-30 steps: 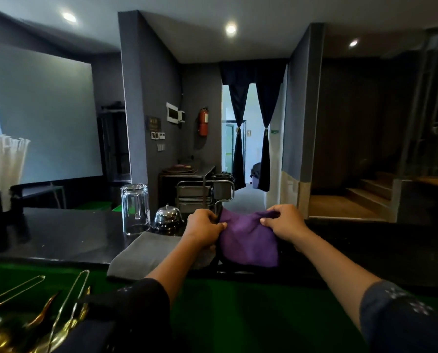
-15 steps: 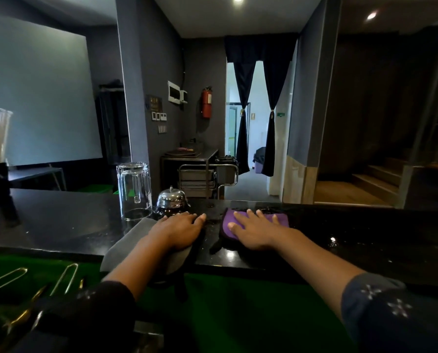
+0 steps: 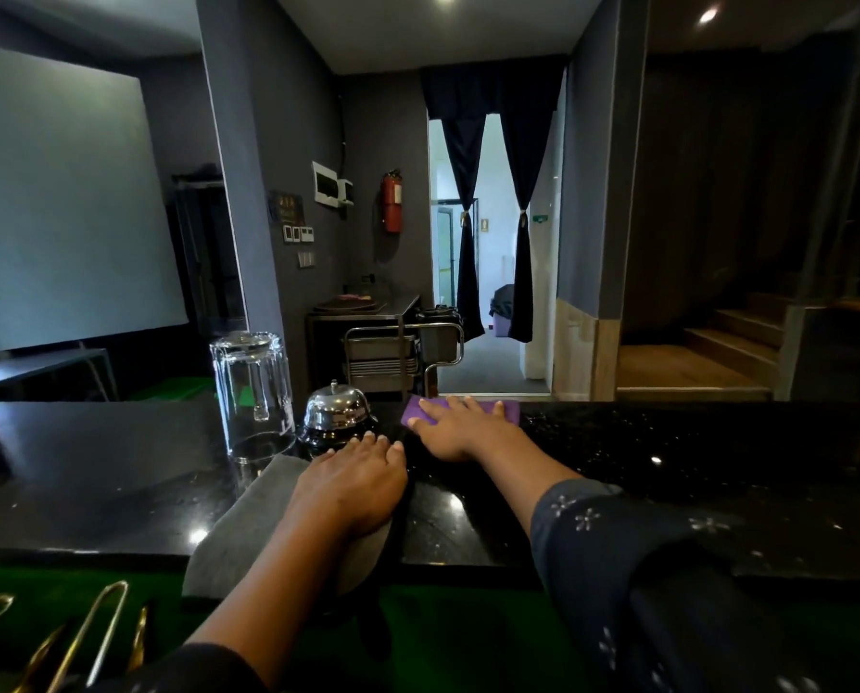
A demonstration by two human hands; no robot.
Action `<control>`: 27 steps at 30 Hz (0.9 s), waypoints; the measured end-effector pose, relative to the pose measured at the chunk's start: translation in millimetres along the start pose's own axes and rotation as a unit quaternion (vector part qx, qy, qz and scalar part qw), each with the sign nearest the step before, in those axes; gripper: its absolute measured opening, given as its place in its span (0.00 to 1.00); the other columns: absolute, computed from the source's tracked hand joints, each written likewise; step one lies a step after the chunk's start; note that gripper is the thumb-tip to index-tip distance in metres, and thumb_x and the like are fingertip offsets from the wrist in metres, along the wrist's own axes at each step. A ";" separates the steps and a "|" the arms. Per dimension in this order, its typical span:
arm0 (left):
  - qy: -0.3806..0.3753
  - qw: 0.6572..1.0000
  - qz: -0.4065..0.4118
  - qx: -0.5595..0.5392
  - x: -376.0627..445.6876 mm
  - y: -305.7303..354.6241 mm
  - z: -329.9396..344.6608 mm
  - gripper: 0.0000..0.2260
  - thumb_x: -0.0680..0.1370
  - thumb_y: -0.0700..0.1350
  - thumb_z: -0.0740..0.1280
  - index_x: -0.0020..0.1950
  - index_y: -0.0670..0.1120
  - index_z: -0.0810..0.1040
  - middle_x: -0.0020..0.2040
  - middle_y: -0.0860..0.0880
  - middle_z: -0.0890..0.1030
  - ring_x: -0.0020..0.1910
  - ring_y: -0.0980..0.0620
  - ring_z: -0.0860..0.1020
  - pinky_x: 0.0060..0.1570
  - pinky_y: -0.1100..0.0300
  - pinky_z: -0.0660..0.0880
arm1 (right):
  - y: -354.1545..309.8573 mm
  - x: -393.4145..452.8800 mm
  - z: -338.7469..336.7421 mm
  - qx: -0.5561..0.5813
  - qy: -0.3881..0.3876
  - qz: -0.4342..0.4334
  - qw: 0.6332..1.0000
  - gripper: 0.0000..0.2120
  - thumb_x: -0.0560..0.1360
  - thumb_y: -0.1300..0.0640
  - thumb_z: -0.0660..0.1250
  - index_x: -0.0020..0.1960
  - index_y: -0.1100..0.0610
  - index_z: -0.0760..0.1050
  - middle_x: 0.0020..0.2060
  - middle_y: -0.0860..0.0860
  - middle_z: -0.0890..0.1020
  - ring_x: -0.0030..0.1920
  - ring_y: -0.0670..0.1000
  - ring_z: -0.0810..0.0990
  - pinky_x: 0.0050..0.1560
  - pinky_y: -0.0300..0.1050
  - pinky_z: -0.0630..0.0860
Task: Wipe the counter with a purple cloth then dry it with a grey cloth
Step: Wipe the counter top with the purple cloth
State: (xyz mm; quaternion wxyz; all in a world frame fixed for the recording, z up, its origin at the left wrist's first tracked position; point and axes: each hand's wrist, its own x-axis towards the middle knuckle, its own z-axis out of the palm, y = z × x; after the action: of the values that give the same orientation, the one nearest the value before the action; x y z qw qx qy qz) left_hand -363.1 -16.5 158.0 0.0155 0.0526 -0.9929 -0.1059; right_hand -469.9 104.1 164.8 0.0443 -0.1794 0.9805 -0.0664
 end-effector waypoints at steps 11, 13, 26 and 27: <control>-0.004 0.999 0.020 0.039 3.6 -8.7 -2.4 0.26 0.82 0.56 0.41 0.78 0.48 0.52 0.78 0.49 0.52 0.77 0.53 0.51 0.75 0.52 0.50 | 13.4 -8.1 -9.5 -0.004 -0.011 -0.028 1.000 0.29 0.79 0.34 0.43 0.78 0.42 0.45 0.79 0.51 0.45 0.78 0.55 0.43 0.72 0.64 0.38; -0.006 0.999 0.021 0.031 0.6 -6.0 -2.8 0.26 0.82 0.56 0.41 0.78 0.48 0.52 0.78 0.49 0.52 0.77 0.53 0.50 0.74 0.52 0.49 | 42.2 -10.7 -12.1 -0.009 -0.014 -0.015 1.000 0.29 0.79 0.34 0.42 0.78 0.41 0.45 0.79 0.51 0.46 0.78 0.55 0.44 0.72 0.65 0.39; -0.007 1.000 0.008 -0.001 0.9 -3.9 -2.8 0.26 0.82 0.55 0.42 0.78 0.47 0.52 0.79 0.49 0.51 0.77 0.52 0.51 0.74 0.52 0.48 | 71.8 -23.0 -14.9 -0.017 -0.008 0.091 0.996 0.29 0.80 0.37 0.42 0.78 0.43 0.40 0.78 0.57 0.42 0.77 0.61 0.41 0.71 0.69 0.36; -0.010 1.000 0.008 -0.003 0.3 -4.1 -3.7 0.26 0.82 0.55 0.42 0.78 0.47 0.52 0.78 0.49 0.51 0.77 0.52 0.51 0.74 0.53 0.48 | 54.8 -28.1 -12.5 -0.021 -0.015 0.064 0.998 0.29 0.80 0.36 0.42 0.78 0.43 0.40 0.78 0.57 0.41 0.77 0.61 0.40 0.70 0.69 0.36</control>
State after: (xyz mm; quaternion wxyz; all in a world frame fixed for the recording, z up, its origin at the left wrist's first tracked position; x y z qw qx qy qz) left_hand -362.9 -21.3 160.8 0.0064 0.0433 -0.9930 -0.1094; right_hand -464.1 166.4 170.9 0.0590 -0.1184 0.9904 -0.0400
